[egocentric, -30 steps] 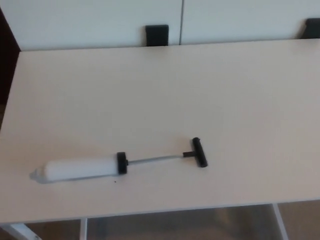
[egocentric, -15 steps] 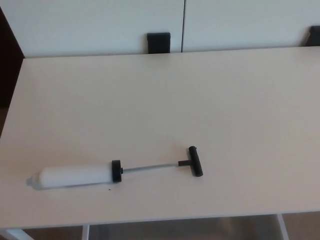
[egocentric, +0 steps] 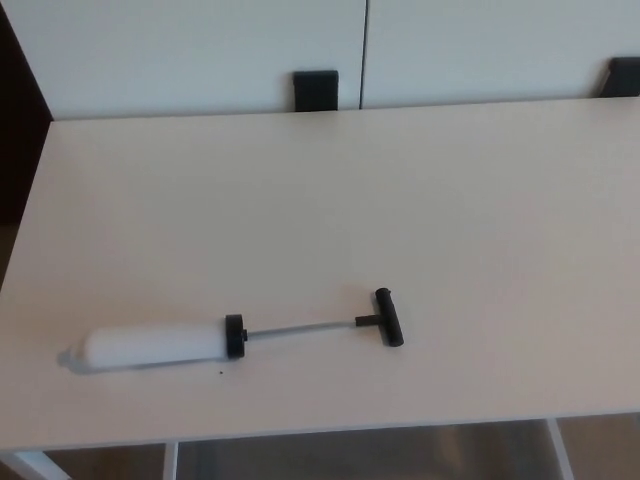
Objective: The robot walks towards a desk on which an air pump is kept in the middle. It lifts it up and holds it with its left hand and uses its right hand to compress it by pushing its handle inwards.
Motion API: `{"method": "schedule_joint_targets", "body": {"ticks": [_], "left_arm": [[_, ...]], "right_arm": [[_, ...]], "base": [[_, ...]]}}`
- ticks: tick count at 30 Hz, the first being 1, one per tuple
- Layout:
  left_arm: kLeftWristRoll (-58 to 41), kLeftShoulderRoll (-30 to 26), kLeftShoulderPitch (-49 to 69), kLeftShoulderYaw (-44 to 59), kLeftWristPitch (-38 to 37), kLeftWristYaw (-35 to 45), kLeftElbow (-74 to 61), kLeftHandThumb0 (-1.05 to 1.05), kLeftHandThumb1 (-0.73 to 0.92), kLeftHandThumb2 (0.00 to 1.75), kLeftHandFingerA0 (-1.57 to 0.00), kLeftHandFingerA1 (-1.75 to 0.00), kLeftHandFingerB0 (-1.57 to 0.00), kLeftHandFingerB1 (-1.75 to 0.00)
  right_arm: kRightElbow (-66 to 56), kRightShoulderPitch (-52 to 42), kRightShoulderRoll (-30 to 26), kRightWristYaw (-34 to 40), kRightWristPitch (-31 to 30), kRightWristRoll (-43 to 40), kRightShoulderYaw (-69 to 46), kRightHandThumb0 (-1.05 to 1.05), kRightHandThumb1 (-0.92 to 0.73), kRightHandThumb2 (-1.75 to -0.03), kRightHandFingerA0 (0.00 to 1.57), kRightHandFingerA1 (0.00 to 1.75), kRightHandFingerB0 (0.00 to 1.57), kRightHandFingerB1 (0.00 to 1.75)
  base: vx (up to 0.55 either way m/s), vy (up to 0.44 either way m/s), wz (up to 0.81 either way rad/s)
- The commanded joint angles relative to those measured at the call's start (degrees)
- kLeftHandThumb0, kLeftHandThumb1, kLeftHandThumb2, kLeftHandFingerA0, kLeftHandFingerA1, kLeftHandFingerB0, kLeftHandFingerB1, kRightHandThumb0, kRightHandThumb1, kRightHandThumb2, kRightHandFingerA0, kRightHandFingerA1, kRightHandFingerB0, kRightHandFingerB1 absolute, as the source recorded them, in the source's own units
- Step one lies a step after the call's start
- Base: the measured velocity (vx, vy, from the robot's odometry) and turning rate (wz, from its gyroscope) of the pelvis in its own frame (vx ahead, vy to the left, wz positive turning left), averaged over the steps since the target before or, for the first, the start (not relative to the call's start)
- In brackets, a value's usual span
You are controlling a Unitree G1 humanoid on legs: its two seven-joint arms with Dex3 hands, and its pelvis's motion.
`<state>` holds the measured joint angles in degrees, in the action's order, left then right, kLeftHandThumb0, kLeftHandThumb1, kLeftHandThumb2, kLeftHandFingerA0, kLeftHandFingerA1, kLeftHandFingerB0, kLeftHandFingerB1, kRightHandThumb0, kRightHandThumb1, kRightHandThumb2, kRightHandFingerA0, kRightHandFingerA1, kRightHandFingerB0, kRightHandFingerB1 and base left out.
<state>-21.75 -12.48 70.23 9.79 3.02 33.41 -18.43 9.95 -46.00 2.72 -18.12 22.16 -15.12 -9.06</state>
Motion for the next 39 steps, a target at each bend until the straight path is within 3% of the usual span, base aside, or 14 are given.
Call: {"method": "schedule_joint_targets", "body": {"ticks": [1, 4, 5, 8, 9, 12, 17, 19, 22, 23, 25, 30, 31, 39], "left_arm": [[-0.1, -0.4, 5.2, -1.2, -3.1, 2.9, -3.3, -0.36, 0.54, 0.71, -0.53, -0.50, -0.36, -0.42], [-0.9, 2.3, 6.7, 1.6, -17.3, 6.3, -4.5, -0.34, 0.54, 0.71, -0.57, -0.51, -0.36, -0.45], [-3.6, 2.7, 7.1, 4.6, -21.6, 8.4, -6.7, -0.39, 0.61, 0.58, -0.56, -0.41, -0.41, -0.35], [-6.8, 2.9, 7.3, 8.0, -25.3, 10.7, -9.3, -0.39, 0.61, 0.58, -0.56, -0.41, -0.41, -0.35], [-12.2, 2.7, 6.7, 12.4, -27.4, 12.6, -12.3, -0.33, 0.60, 0.58, -0.50, -0.40, -0.38, -0.34], [-27.7, 1.2, -0.2, 26.4, -34.8, 14.2, -18.5, -0.31, 0.58, 0.58, -0.53, -0.41, -0.37, -0.35], [-36.3, -2.9, -9.8, 37.2, -38.7, 11.2, -21.0, -0.34, 0.57, 0.58, -0.50, -0.39, -0.36, -0.34], [-40.3, -7.3, -14.1, 43.3, -37.8, 5.1, -24.7, -0.37, 0.50, 0.55, -0.50, -0.38, -0.42, -0.35], [-37.7, -14.4, -19.4, 51.0, -36.7, -4.1, -27.9, -0.42, 0.46, 0.54, -0.46, -0.38, -0.40, -0.34], [-35.3, -18.9, -22.7, 53.0, -33.7, -7.5, -29.2, -0.40, 0.39, 0.62, -0.37, -0.42, -0.34, -0.39], [-33.3, -23.5, -26.2, 54.6, -29.6, -10.1, -30.5, -0.40, 0.39, 0.62, -0.37, -0.42, -0.34, -0.39], [-15.1, -34.8, -45.3, 44.1, -15.4, -14.6, -30.8, -0.40, 0.41, 0.63, -0.35, -0.41, -0.33, -0.39], [-13.0, -36.8, -48.6, 40.6, -13.0, -14.3, -30.2, -0.29, 0.46, 0.54, -0.36, -0.35, -0.33, -0.32], [2.5, -40.1, -67.2, 18.8, -5.4, -10.4, -23.7, -0.38, 0.46, 0.55, -0.32, -0.34, -0.29, -0.31]], "right_arm": [[-3.5, -2.0, -0.2, -1.9, 0.9, -1.8, 0.5, -0.23, -0.68, -0.60, 0.61, 0.47, 0.50, 0.43], [-7.5, -4.0, 0.4, -2.7, 1.9, -2.9, 1.1, -0.25, -0.67, -0.60, 0.66, 0.48, 0.51, 0.44], [-8.7, -4.7, 0.4, -4.0, 4.3, -3.8, 1.0, -0.23, -0.67, -0.59, 0.64, 0.50, 0.53, 0.45], [-9.8, -5.3, 0.3, -5.6, 7.2, -4.9, 0.9, -0.23, -0.67, -0.59, 0.64, 0.50, 0.53, 0.45], [-11.9, -6.2, 0.0, -6.3, 10.6, -5.0, 0.6, -0.38, -0.65, -0.58, 0.63, 0.50, 0.51, 0.44], [-22.0, -10.9, -0.8, -7.7, 16.8, -7.5, -0.8, -0.34, -0.66, -0.59, 0.61, 0.51, 0.51, 0.46], [-31.3, -14.6, -1.2, -7.5, 17.3, -11.0, -2.3, -0.36, -0.65, -0.59, 0.65, 0.48, 0.52, 0.44], [-35.3, -15.3, -1.4, -7.2, 17.4, -12.8, -3.0, -0.34, -0.66, -0.59, 0.67, 0.49, 0.51, 0.45], [-38.2, -16.3, -1.3, -6.3, 15.9, -13.2, -3.2, -0.30, -0.66, -0.59, 0.67, 0.49, 0.52, 0.45], [-37.2, -15.6, -1.1, -6.3, 16.0, -12.7, -3.1, -0.36, -0.65, -0.59, 0.68, 0.49, 0.53, 0.45], [-35.8, -14.7, -0.7, -6.6, 16.3, -12.2, -3.1, -0.36, -0.65, -0.59, 0.68, 0.49, 0.53, 0.45], [-34.0, -14.0, 0.0, -7.3, 16.9, -10.4, -1.2, -0.34, -0.65, -0.59, 0.67, 0.50, 0.52, 0.45], [-34.3, -14.2, 0.1, -7.3, 16.6, -10.3, -0.9, -0.36, -0.65, -0.59, 0.65, 0.51, 0.52, 0.45], [-34.8, -14.3, 0.4, -6.7, 15.7, -8.9, -0.5, -0.39, -0.66, -0.58, 0.65, 0.51, 0.52, 0.44]], "base": [[0.00, 0.000, 0.00], [0.00, 0.000, 0.00], [0.00, 0.000, 0.00], [0.00, 0.000, 0.00], [0.00, 0.000, 0.00], [0.00, 0.000, 0.00], [0.00, 0.000, 0.00], [0.00, 0.000, 0.00], [0.00, 0.000, 0.00], [0.00, 0.000, 0.00], [0.00, 0.000, 0.00], [0.00, 0.000, 0.00], [0.00, 0.000, 0.00], [0.00, 0.000, 0.00]]}}
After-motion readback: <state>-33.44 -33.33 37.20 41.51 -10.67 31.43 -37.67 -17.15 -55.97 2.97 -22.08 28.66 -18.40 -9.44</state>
